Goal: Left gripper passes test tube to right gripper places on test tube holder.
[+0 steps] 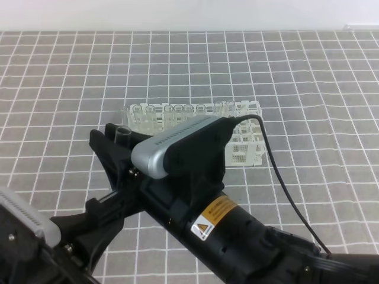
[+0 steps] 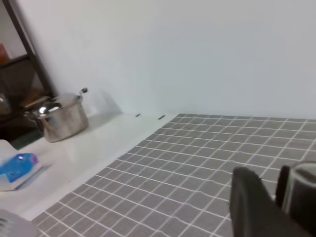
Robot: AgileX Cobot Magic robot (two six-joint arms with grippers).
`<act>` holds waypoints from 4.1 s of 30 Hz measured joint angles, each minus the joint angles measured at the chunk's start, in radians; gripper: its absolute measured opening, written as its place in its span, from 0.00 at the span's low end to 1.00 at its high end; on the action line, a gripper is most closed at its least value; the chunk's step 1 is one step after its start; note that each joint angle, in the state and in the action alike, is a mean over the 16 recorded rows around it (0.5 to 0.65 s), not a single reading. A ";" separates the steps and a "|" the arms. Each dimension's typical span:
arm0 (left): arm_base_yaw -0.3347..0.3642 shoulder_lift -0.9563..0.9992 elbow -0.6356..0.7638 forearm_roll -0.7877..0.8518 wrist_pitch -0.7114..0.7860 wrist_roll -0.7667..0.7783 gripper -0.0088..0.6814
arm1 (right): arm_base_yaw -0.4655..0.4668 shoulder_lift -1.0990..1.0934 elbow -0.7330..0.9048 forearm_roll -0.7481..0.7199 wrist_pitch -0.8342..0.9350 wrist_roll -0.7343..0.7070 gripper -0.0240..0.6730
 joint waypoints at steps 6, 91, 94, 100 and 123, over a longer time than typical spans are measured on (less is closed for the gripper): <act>0.000 0.001 0.000 0.000 0.001 -0.004 0.12 | 0.001 0.000 -0.001 -0.009 0.005 0.004 0.17; 0.002 -0.543 0.282 -0.033 -0.244 0.013 0.01 | -0.150 -0.189 0.007 0.548 0.351 -0.812 0.15; 0.002 -0.542 0.282 -0.033 -0.244 0.013 0.01 | -0.217 -0.224 0.021 0.572 0.359 -0.842 0.15; 0.002 -0.542 0.282 -0.033 -0.243 0.013 0.01 | -0.397 -0.269 0.055 0.337 0.375 -0.605 0.15; 0.002 -0.542 0.281 -0.033 -0.242 0.013 0.01 | -0.699 0.050 0.093 -0.551 -0.053 0.217 0.15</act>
